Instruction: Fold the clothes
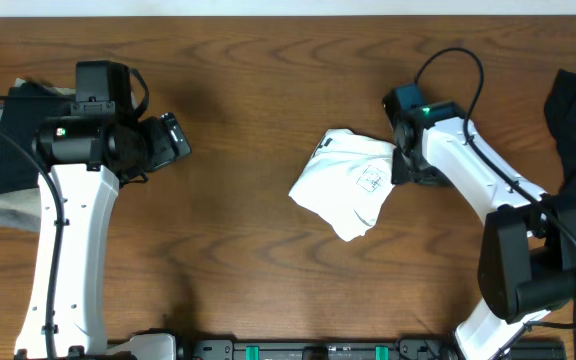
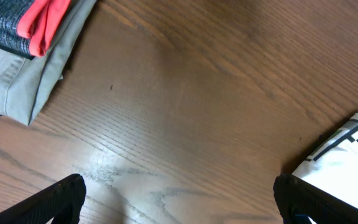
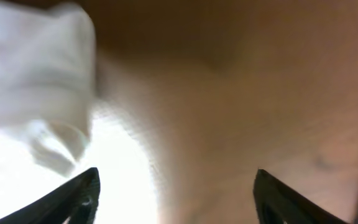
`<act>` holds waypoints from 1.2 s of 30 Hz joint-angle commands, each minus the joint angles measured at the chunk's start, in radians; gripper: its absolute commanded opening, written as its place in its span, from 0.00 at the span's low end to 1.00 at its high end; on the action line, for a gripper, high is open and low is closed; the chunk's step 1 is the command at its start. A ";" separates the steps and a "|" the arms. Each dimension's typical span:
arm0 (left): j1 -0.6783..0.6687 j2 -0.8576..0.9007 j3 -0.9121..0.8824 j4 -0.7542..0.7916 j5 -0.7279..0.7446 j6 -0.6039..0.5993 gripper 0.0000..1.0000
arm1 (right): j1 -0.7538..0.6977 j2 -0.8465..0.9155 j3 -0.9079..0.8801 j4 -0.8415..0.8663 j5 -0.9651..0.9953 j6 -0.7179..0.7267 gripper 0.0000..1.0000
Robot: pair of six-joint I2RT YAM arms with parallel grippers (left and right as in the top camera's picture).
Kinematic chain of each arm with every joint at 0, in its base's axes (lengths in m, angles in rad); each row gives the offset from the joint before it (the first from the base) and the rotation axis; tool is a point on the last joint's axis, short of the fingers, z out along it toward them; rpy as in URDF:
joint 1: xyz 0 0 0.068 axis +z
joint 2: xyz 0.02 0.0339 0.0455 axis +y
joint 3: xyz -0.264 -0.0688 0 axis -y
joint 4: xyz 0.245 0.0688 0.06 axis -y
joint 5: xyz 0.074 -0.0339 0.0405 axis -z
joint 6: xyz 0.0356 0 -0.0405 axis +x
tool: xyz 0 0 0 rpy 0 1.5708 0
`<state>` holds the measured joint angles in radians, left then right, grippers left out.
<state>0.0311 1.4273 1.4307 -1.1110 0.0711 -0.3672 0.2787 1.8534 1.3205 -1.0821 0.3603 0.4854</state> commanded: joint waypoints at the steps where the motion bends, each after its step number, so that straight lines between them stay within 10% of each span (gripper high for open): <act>1: 0.003 0.008 -0.011 -0.003 -0.013 -0.002 0.98 | -0.011 -0.005 0.082 -0.068 0.008 0.045 0.73; 15: 0.003 0.010 -0.011 -0.003 -0.012 -0.002 0.98 | 0.036 -0.026 0.102 0.080 -0.818 -0.300 0.02; 20: 0.003 0.010 -0.011 -0.002 -0.012 -0.002 0.98 | 0.077 -0.026 0.059 0.070 -0.900 -0.299 0.03; 28: 0.003 0.010 -0.011 -0.003 -0.012 -0.002 0.98 | 0.153 -0.026 0.013 -0.024 -0.726 -0.298 0.34; 36: 0.003 0.010 -0.011 -0.003 -0.013 -0.002 0.98 | 0.147 -0.026 0.013 -0.096 -0.566 -0.281 0.35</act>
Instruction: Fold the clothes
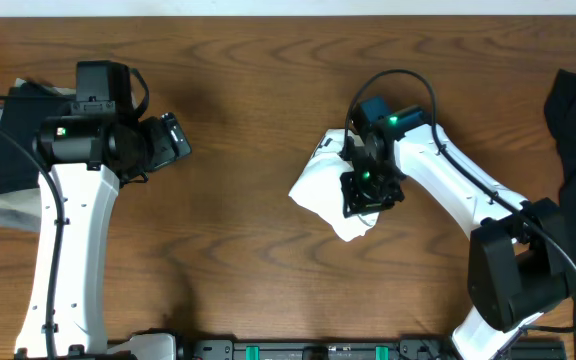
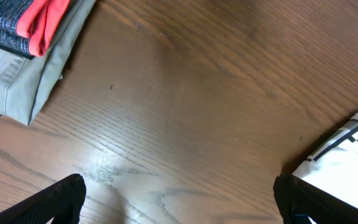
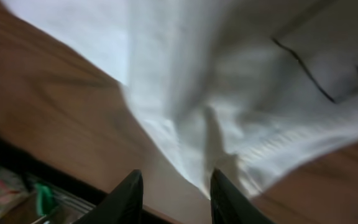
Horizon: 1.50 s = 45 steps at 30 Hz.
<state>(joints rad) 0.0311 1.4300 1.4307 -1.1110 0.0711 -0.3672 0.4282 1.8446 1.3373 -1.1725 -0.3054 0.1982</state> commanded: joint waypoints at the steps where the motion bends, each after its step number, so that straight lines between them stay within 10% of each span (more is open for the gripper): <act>1: 0.003 0.007 -0.011 -0.002 -0.012 -0.002 0.98 | -0.006 -0.017 -0.004 -0.002 0.099 0.006 0.37; 18: 0.003 0.008 -0.011 0.000 -0.012 -0.002 0.98 | -0.008 -0.017 -0.068 0.040 0.020 -0.042 0.32; 30: 0.003 0.008 -0.011 0.000 -0.013 -0.002 0.98 | -0.008 -0.017 -0.084 0.039 0.020 -0.026 0.01; 45: 0.003 0.008 -0.011 0.001 -0.012 -0.002 0.98 | -0.010 -0.017 -0.090 -0.081 0.272 0.207 0.02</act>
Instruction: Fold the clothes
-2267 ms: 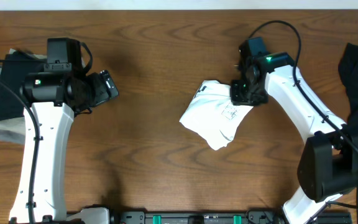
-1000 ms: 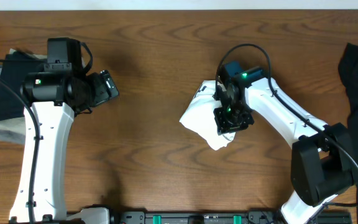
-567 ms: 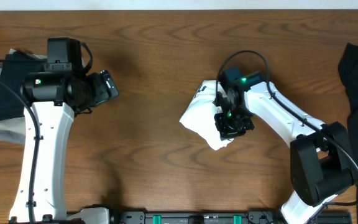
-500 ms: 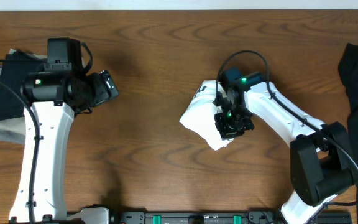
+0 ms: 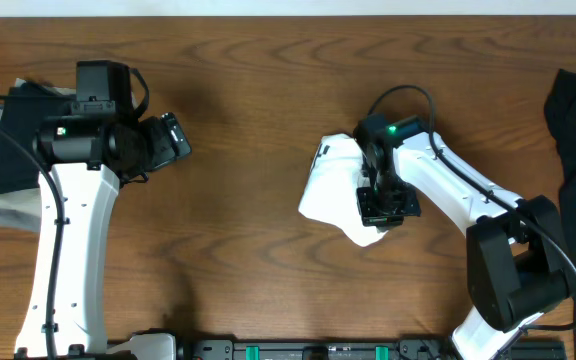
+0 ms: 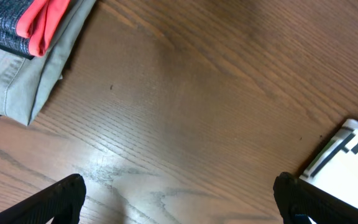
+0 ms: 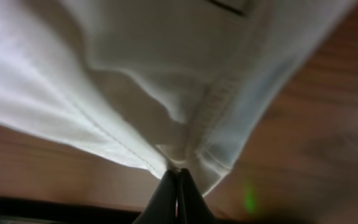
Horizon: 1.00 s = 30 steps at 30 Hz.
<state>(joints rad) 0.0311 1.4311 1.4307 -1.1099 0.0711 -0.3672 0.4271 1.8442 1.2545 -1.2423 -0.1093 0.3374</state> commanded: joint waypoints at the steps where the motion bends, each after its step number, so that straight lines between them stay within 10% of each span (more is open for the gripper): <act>1: 0.003 0.006 -0.011 0.000 -0.013 -0.002 0.98 | -0.009 -0.016 -0.008 -0.016 0.076 0.067 0.01; 9: 0.003 0.006 -0.011 -0.001 -0.012 -0.001 0.98 | -0.013 -0.016 -0.007 -0.112 0.153 0.079 0.14; 18: 0.003 0.006 -0.011 0.011 -0.012 -0.002 0.98 | -0.065 -0.019 0.084 -0.138 0.188 0.137 0.03; 21: 0.003 0.006 -0.011 0.011 -0.012 -0.002 0.98 | -0.088 -0.019 0.169 -0.127 0.181 0.137 0.17; 25: 0.003 0.006 -0.011 0.012 -0.012 -0.002 0.98 | -0.101 -0.019 0.238 -0.045 0.141 0.087 0.59; 30: 0.003 0.006 -0.011 0.010 -0.012 -0.002 0.98 | -0.099 -0.017 0.231 0.147 -0.097 -0.033 0.69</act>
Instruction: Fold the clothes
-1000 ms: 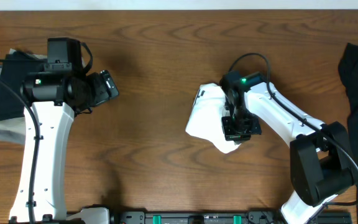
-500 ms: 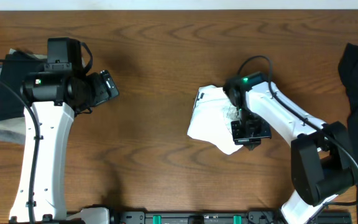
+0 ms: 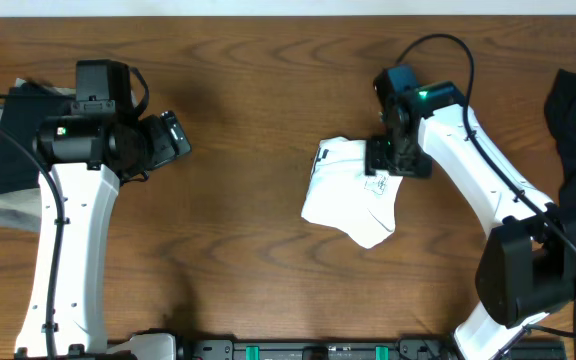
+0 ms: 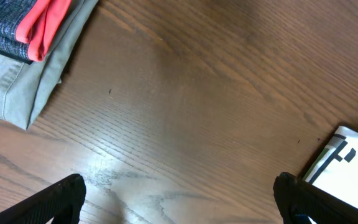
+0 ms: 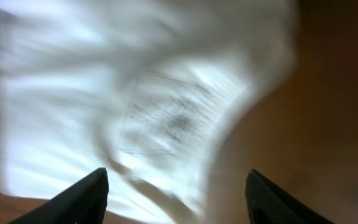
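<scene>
A white garment (image 3: 353, 192) lies bunched in a rough fold near the table's middle; a faint printed label shows on it (image 5: 166, 118). My right gripper (image 3: 396, 160) hovers over its upper right edge, open, with nothing between its fingers (image 5: 86, 196). In the left wrist view only a white corner with black marks (image 4: 347, 155) shows at the right. My left gripper (image 4: 179, 199) is open above bare wood, far to the left of the garment.
A stack of folded clothes, grey with red and dark pieces (image 4: 23, 43), lies at the left edge (image 3: 3, 150). A black garment hangs over the table's right side. The wooden table (image 3: 238, 250) spreads between them.
My right gripper was shut on the white garment's lower right edge; now it is open above the upper right edge. The garment's lower flap lies flatter and more compact.
My right gripper stood open at the garment's right edge, then over its middle and lower part, then shut on the hem at the lower right. Now it is open again at the upper right. The left arm has stayed in place.
</scene>
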`<act>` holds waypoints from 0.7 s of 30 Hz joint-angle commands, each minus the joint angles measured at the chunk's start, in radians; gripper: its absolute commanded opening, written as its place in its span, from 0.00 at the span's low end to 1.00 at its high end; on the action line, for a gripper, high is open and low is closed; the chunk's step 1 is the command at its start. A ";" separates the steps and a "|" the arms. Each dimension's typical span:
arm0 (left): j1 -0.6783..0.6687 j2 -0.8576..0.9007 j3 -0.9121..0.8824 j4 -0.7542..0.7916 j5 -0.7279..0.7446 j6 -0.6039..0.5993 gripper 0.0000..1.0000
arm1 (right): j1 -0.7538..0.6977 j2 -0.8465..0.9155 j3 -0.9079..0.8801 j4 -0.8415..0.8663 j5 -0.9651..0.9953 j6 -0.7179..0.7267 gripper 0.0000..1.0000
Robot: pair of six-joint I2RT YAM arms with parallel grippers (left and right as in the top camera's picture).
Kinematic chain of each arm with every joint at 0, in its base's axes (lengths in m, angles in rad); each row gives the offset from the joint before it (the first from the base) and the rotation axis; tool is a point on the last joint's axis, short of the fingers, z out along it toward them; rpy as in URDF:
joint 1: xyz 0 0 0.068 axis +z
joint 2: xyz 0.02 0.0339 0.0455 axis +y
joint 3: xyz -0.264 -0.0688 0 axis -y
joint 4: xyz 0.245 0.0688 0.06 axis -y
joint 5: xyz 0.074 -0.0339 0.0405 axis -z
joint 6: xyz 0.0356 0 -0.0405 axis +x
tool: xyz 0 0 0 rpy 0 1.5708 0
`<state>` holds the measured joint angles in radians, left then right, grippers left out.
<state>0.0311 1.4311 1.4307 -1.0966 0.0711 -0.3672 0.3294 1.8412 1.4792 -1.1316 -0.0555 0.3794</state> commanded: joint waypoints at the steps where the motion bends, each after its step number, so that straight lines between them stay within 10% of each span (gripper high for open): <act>1: 0.003 0.006 -0.011 -0.004 -0.012 -0.002 0.98 | 0.000 -0.013 0.002 0.057 -0.159 -0.074 0.69; 21: 0.003 0.006 -0.011 -0.017 -0.012 -0.002 0.98 | 0.018 0.013 -0.077 0.126 -0.151 0.107 0.40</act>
<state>0.0311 1.4311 1.4307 -1.1080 0.0708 -0.3668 0.3328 1.8427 1.4384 -1.0161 -0.1902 0.4416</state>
